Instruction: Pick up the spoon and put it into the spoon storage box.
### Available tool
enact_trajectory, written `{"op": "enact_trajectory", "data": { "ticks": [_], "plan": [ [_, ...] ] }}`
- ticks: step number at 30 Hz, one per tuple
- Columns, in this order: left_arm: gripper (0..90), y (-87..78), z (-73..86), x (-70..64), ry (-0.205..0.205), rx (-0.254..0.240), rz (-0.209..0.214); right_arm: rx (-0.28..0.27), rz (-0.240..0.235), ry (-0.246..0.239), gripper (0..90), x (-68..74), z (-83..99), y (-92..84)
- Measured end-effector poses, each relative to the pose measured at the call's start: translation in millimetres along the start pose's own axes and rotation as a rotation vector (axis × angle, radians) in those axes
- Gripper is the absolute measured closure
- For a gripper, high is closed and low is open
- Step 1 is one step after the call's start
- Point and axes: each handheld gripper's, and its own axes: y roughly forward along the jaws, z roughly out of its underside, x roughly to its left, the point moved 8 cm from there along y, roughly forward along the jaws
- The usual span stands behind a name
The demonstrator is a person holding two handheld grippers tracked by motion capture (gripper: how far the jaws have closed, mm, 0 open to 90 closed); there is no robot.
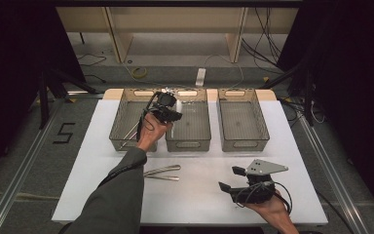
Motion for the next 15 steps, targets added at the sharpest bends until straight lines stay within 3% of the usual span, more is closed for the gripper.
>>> {"op": "enact_trajectory", "data": {
  "ticks": [13, 15],
  "plan": [
    [80.0, 13.7, 10.1, 0.1, -0.002, 0.037, -0.018, 0.000, -0.001, 0.001, 27.1, 0.2, 0.1, 0.3],
    [70.4, 11.0, 7.4, 1.1, -0.025, 0.013, -0.022, -0.001, -0.002, 0.001, 27.1, 0.1, 0.2, 0.0]
  ]
}}
